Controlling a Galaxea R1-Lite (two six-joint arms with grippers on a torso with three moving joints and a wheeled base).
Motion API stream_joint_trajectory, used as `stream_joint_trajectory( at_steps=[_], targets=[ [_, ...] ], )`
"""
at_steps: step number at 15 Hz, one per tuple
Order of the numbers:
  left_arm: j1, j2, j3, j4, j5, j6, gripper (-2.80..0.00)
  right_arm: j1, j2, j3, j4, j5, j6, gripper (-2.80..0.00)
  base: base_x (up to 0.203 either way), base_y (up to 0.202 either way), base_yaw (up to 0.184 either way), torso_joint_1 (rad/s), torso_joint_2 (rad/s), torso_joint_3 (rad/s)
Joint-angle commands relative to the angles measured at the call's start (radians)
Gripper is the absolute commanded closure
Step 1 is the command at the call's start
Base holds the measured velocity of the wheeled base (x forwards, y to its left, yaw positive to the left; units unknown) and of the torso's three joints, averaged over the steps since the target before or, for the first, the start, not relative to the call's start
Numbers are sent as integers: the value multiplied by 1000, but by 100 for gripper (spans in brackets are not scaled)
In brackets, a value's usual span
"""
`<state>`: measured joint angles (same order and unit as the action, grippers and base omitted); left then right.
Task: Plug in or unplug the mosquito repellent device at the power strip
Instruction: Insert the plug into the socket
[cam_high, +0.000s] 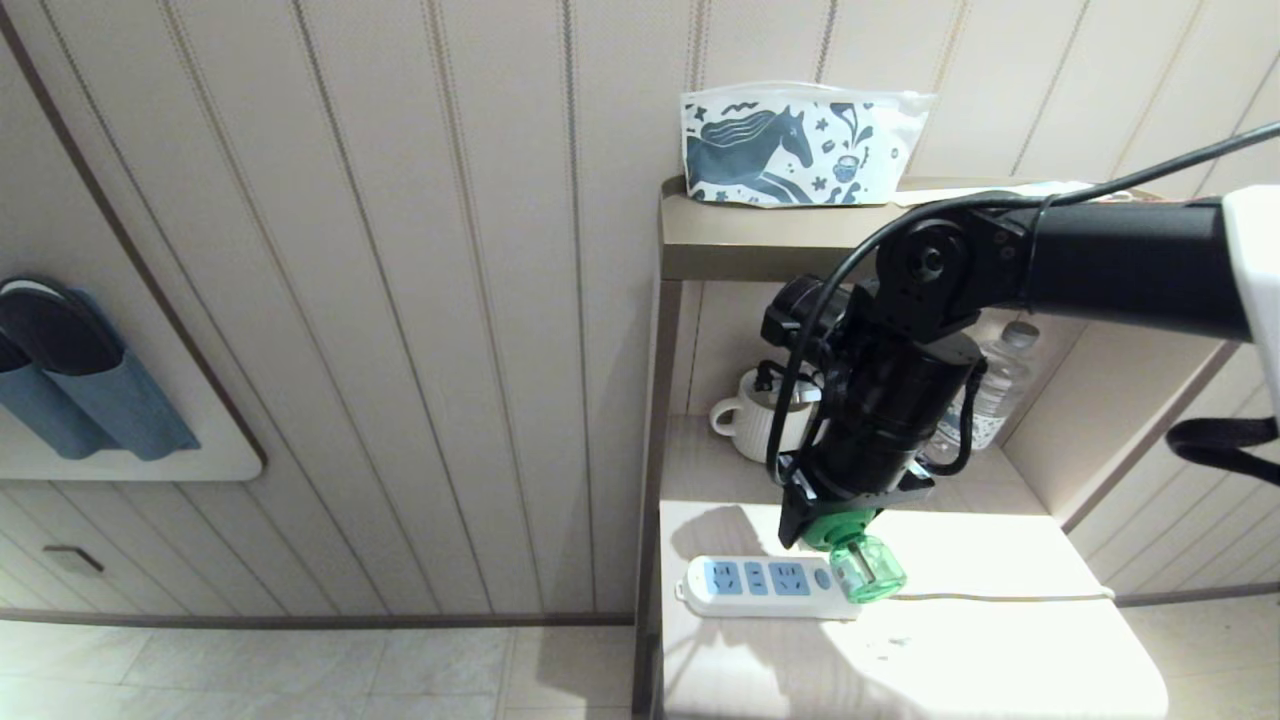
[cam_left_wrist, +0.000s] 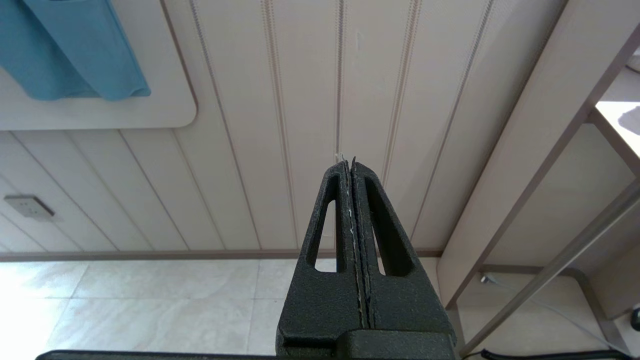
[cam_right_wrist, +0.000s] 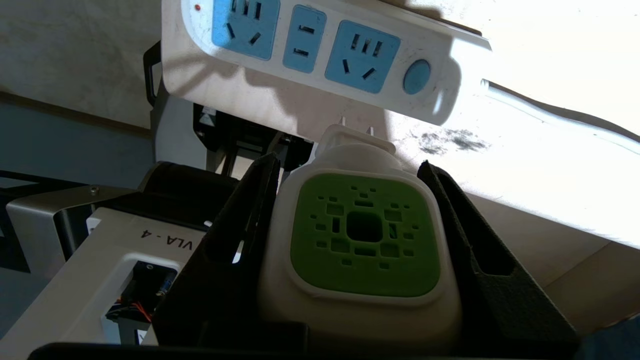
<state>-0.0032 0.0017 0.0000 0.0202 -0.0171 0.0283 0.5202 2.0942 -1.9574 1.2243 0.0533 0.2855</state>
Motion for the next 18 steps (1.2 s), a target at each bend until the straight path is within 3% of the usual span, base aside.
stream_joint_trajectory(
  at_steps=[1,18],
  targets=[
    [0,1,0,0,0,-1,0,-6,30,3,9,3,0,0,0,0,0,0,0,0],
    [0,1,0,0,0,1,0,-11,139,9,2,0,-8,0,0,0,0,0,0,0]
  ],
)
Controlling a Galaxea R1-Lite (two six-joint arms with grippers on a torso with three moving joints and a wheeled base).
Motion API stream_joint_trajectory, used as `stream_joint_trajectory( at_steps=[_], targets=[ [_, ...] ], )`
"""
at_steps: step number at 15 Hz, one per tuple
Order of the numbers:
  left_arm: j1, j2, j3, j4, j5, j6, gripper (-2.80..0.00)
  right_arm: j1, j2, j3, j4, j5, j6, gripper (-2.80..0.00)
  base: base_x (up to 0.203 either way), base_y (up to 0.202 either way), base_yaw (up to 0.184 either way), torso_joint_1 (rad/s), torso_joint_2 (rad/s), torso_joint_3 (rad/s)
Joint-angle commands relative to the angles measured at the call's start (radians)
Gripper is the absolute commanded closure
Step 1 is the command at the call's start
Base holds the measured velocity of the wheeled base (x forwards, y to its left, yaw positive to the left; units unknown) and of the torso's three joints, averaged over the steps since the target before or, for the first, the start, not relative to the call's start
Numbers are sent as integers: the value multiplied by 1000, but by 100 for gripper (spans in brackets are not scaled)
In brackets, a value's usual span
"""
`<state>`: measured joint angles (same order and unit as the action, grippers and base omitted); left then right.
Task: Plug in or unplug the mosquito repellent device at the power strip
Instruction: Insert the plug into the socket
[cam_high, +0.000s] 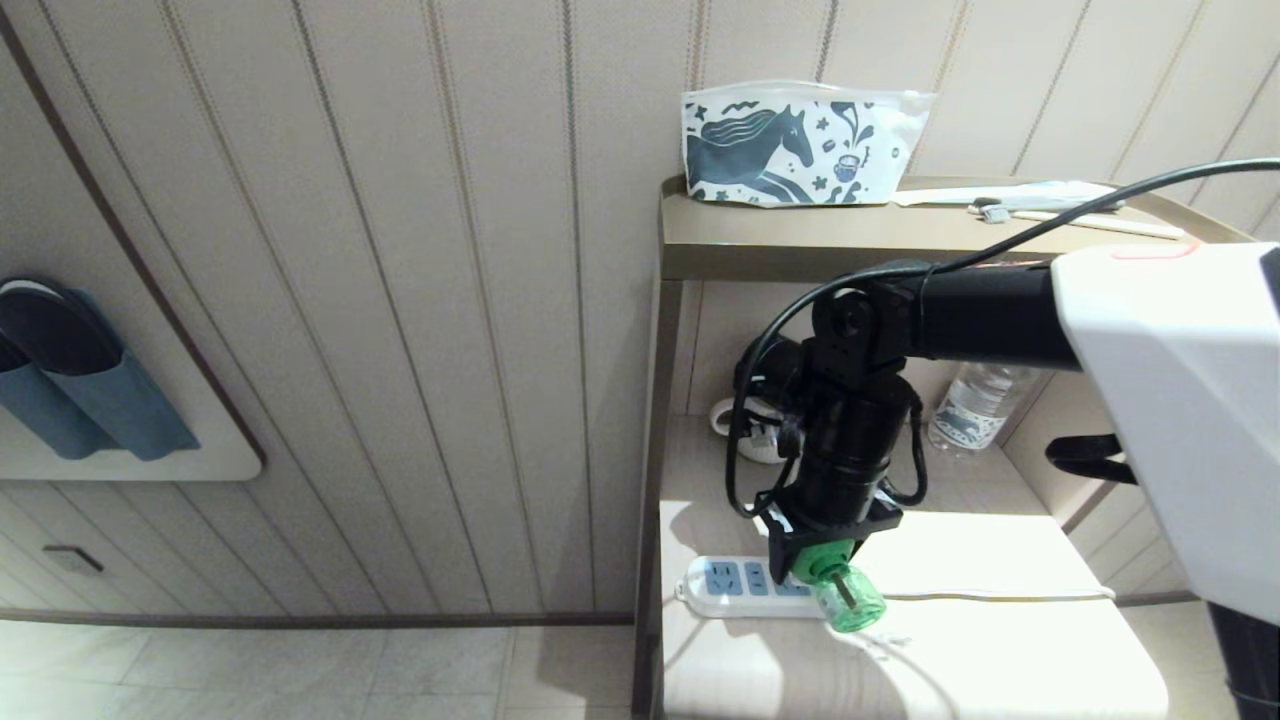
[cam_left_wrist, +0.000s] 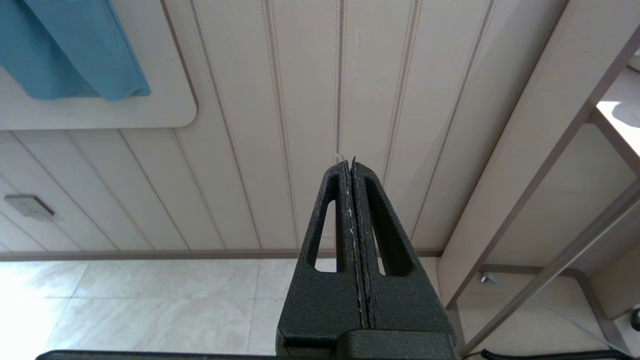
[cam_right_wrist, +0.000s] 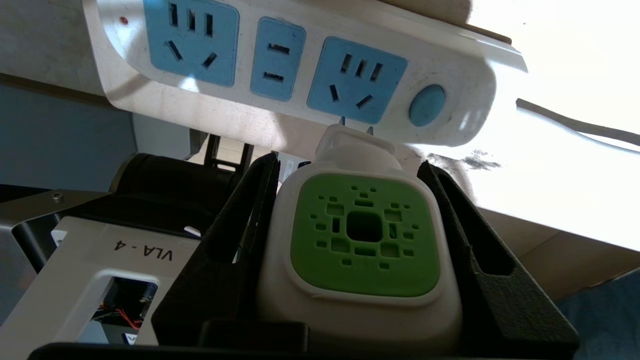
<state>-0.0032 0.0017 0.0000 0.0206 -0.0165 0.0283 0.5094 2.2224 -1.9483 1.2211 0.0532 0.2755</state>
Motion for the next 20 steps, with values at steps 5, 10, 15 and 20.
stream_joint_trajectory(
  at_steps=[5,10,15,20],
  targets=[
    [0,1,0,-1,0,0,0,-7,23,-1,-19,2,1,0,0,0,0,0,0,0],
    [0,1,0,1,0,-1,0,-20,14,-4,-37,-5,-1,0,0,0,0,0,0,0],
    [0,1,0,1,0,1,0,-18,3,-6,-64,-6,-2,0,0,0,0,0,0,0],
    [0,1,0,1,0,1,0,-15,17,-4,-69,-6,-1,0,0,0,0,0,0,0]
  ],
)
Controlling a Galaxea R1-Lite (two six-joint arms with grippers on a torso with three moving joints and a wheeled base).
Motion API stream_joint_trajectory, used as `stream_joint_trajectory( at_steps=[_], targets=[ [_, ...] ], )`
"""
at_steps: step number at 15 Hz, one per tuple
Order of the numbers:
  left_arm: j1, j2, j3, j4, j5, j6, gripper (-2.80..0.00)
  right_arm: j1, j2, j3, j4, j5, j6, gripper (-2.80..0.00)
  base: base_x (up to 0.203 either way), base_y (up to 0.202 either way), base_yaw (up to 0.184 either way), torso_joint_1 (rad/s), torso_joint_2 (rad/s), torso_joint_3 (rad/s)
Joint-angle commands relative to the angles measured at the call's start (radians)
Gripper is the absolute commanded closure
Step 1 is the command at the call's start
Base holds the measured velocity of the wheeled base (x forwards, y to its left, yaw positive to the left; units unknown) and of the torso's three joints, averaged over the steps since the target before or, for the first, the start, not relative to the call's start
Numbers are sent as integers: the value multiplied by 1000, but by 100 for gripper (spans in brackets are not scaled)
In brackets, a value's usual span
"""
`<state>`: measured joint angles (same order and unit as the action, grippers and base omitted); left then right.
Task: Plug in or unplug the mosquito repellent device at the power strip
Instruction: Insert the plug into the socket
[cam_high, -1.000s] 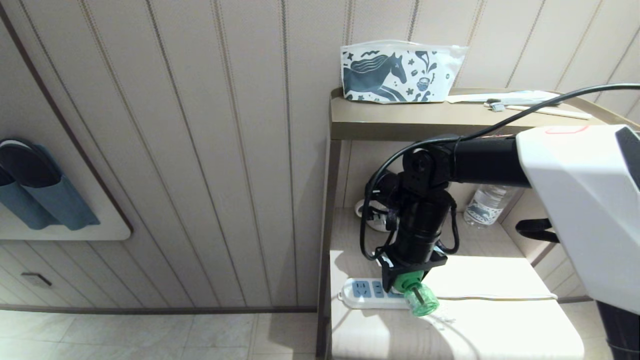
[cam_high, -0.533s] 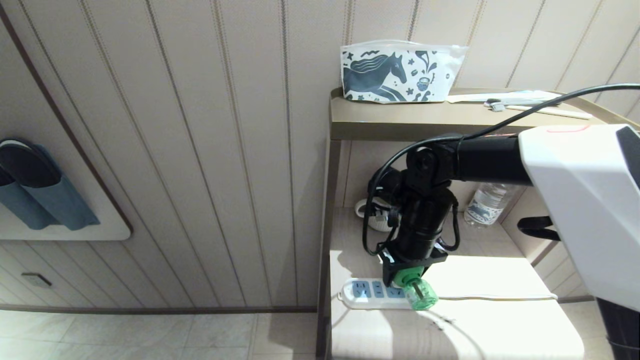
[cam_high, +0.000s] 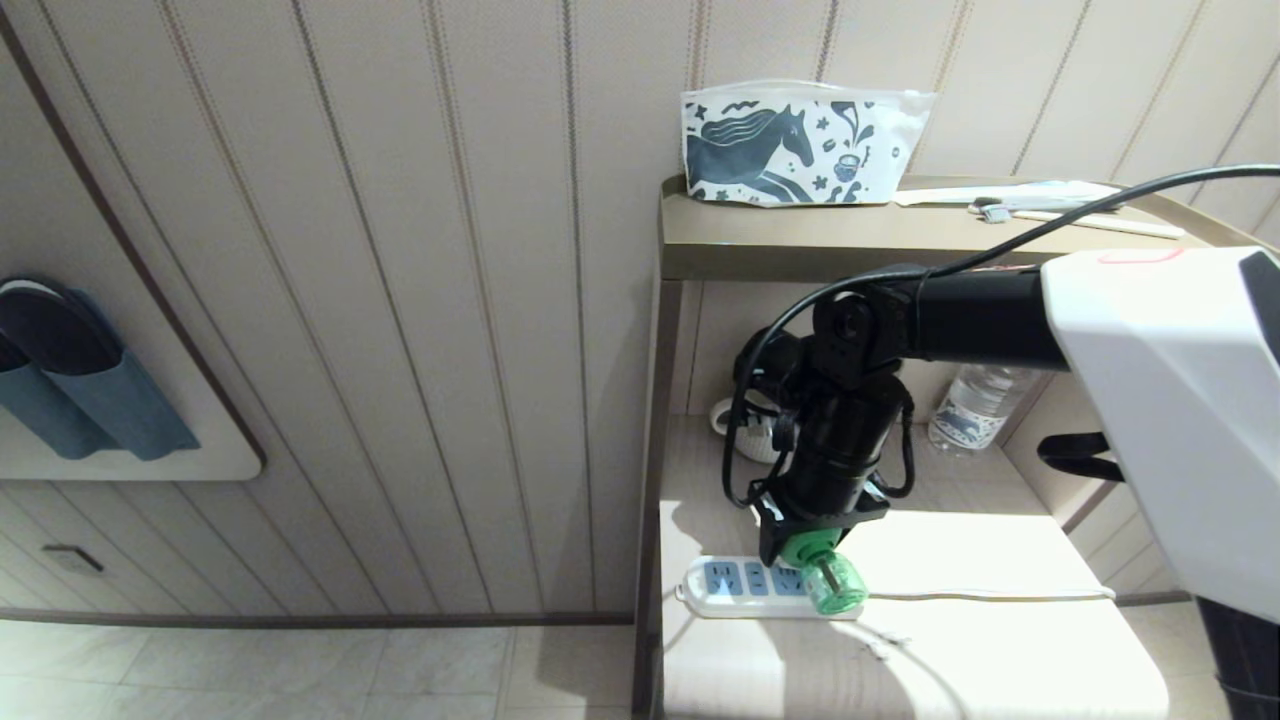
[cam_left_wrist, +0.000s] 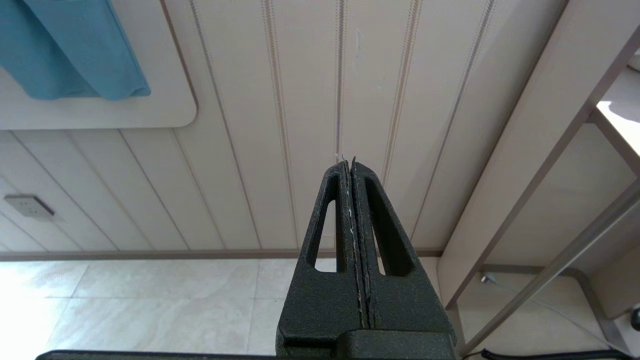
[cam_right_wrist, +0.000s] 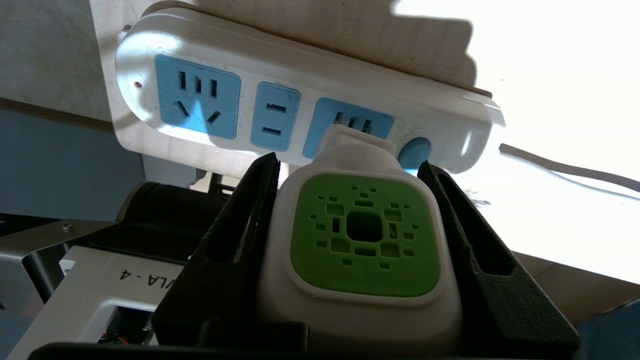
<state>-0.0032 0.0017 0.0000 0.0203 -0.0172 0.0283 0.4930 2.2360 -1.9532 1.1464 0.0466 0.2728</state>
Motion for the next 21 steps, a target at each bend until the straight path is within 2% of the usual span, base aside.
stream_joint_trajectory(
  at_steps=[1,21],
  targets=[
    [0,1,0,0,0,1,0,1,4,0,6,1,2,0,0,0,0,0,0,0],
    [0,1,0,0,0,1,0,13,37,0,-37,10,8,0,0,0,0,0,0,0]
  ],
)
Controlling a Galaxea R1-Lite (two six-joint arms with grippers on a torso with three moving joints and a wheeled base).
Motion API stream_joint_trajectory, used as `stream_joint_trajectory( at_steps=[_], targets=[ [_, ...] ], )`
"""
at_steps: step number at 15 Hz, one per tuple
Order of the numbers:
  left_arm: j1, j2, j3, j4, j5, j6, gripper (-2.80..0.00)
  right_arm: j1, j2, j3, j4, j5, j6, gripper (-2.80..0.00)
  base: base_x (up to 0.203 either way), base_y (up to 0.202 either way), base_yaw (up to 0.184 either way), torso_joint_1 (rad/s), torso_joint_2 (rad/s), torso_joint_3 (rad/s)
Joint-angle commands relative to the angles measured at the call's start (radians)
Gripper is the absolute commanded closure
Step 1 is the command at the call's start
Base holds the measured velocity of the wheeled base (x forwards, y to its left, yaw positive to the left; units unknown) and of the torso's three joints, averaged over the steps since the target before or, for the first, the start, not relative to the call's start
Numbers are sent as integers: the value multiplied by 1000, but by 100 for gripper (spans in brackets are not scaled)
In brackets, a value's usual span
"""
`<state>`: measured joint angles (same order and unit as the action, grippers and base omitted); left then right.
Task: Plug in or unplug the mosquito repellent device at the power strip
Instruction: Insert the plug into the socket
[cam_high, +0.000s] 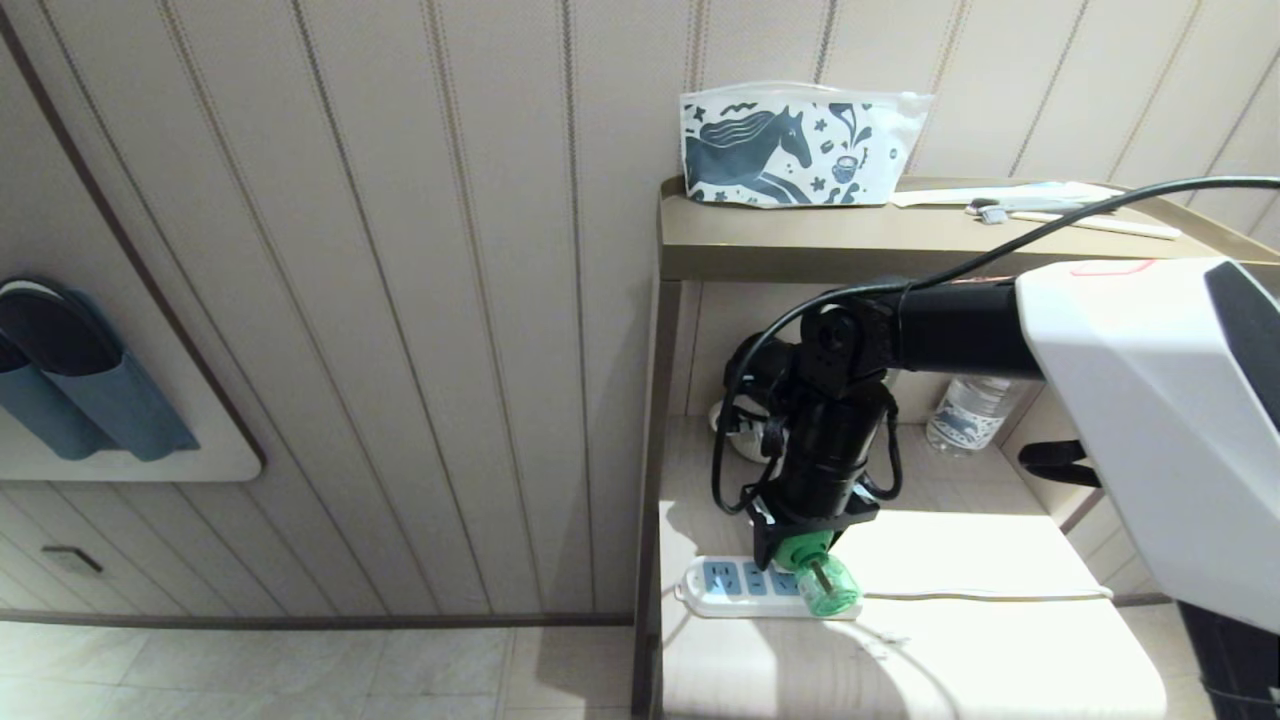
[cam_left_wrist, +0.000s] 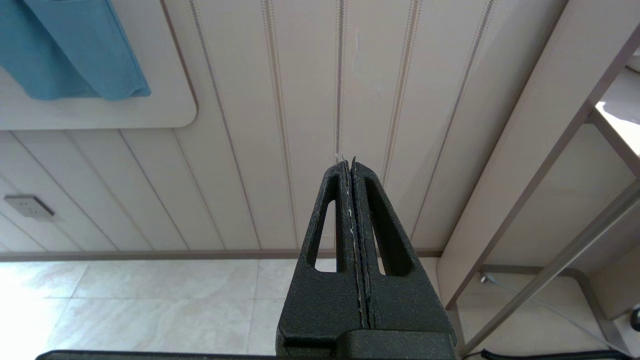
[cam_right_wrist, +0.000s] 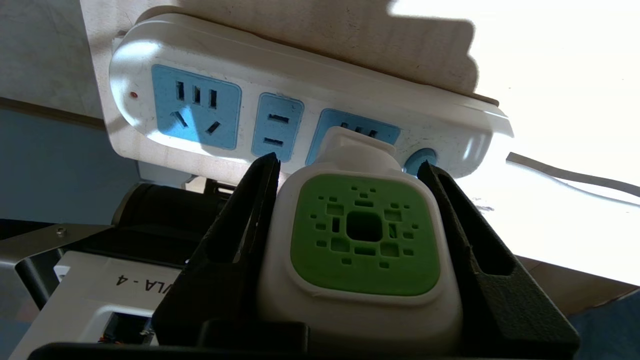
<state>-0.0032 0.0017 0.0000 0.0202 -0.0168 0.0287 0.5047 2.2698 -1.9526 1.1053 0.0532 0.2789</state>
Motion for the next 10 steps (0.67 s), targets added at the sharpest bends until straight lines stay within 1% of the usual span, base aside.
stream_joint_trajectory(
  at_steps=[1,10],
  targets=[
    [0,1,0,0,0,0,0,2,4,0,4,4,2,0,0,0,0,0,0,0],
    [0,1,0,1,0,0,0,8,-6,1,5,2,6,0,0,0,0,0,0,0]
  ],
)
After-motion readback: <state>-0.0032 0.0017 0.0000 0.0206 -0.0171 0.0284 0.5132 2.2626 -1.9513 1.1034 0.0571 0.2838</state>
